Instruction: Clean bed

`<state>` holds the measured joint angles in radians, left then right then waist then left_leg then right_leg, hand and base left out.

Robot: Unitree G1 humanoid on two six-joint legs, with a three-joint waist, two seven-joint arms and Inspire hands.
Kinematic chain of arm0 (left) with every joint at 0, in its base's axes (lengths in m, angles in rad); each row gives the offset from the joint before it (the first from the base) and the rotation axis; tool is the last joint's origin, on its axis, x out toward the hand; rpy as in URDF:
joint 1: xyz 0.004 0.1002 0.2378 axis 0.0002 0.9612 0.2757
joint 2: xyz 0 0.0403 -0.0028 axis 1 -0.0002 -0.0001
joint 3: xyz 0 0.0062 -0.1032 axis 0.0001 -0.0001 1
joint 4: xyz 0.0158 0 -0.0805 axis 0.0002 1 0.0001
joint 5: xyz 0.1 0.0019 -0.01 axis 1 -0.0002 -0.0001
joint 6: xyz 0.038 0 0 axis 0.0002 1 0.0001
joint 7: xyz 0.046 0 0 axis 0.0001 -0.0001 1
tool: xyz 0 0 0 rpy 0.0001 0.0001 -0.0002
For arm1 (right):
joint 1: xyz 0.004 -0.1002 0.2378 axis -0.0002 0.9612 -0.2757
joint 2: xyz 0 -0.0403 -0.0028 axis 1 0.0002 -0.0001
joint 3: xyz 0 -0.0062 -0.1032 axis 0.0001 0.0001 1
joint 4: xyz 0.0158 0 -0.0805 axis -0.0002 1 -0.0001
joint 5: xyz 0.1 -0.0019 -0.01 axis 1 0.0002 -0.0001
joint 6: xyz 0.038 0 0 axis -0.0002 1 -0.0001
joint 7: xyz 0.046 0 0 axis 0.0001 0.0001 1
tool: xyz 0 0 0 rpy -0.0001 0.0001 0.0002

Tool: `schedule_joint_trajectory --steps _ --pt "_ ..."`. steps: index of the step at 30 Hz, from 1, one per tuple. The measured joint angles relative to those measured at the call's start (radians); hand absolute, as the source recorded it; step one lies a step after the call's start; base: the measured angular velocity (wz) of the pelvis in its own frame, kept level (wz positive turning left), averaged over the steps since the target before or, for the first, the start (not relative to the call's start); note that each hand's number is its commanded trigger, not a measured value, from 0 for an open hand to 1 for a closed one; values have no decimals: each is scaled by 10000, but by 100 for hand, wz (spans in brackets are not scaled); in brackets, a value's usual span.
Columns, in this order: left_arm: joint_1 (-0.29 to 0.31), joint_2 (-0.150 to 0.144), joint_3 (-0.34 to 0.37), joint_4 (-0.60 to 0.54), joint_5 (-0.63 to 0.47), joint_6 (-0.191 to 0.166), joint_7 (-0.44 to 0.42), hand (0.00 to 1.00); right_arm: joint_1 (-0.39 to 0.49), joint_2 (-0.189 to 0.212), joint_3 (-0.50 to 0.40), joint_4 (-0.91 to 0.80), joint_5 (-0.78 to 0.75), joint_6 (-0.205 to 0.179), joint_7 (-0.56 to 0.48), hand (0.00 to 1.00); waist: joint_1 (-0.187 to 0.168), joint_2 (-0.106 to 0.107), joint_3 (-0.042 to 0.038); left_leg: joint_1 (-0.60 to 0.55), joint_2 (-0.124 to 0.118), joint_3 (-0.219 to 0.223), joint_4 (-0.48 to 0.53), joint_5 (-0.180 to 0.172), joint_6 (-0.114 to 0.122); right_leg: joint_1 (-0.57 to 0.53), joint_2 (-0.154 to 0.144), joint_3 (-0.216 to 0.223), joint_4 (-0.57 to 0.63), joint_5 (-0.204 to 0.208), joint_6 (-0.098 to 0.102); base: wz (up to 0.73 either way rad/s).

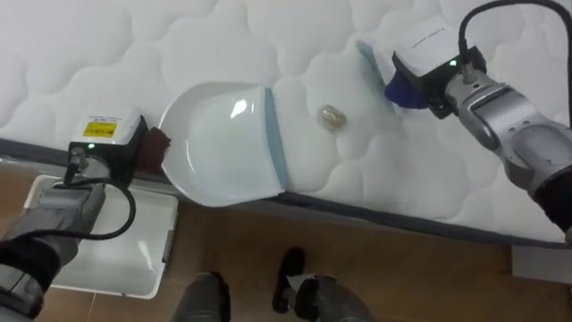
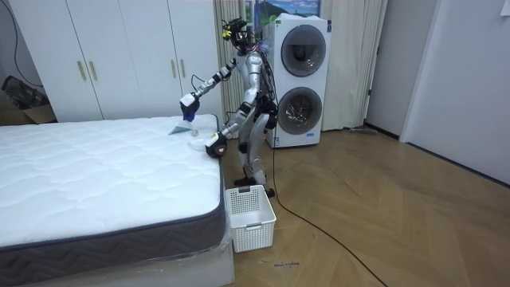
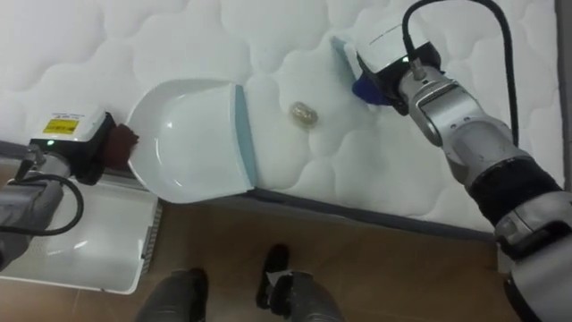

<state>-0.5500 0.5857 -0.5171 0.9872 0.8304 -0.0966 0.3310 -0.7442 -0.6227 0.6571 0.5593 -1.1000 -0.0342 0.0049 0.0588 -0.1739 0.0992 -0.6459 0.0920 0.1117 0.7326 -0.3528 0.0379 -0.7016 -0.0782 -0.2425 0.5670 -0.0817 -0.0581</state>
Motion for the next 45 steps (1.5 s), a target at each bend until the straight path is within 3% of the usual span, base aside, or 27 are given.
schedule_joint_trajectory --steps 7,13,18,21,29,35,45 --pt "52 -71 -5 139 366 -14 77 100 357 79 215 -1143 499 4 673 100 9 -46 -35 122 3 52 71 -8 -12 125 43 40 -1 17 -24 -2" --pt "94 -254 -301 352 325 -19 75 100 434 373 293 -1403 1306 -9 1315 100 44 -41 -48 306 15 48 142 -12 -20 325 64 25 22 37 -56 0" --pt "99 -526 -371 864 311 -133 75 100 984 439 296 -2320 2347 -15 1894 100 181 -49 -221 409 55 199 150 -11 -21 334 94 150 56 70 -86 -7" --pt "99 -618 -369 1066 338 -137 75 100 1112 589 295 -2465 2846 -205 2189 100 228 -29 -254 483 53 243 152 -3 -32 363 93 191 78 85 -98 -5" --pt "118 -720 -345 1334 362 -47 80 100 1171 1048 224 -2623 3797 -206 3008 100 269 44 -293 497 39 262 250 8 -48 329 70 232 230 83 -129 0" --pt "341 -766 -349 1333 362 175 92 100 1171 1215 185 -2620 4816 -209 3287 100 254 231 -391 483 -33 261 254 28 -71 226 -90 204 423 -70 -156 4" --pt "550 -833 -339 1518 249 257 343 100 1194 1450 186 -2608 7129 -251 3573 100 220 373 -365 486 -51 152 264 68 -153 243 -170 144 554 -201 -250 4"
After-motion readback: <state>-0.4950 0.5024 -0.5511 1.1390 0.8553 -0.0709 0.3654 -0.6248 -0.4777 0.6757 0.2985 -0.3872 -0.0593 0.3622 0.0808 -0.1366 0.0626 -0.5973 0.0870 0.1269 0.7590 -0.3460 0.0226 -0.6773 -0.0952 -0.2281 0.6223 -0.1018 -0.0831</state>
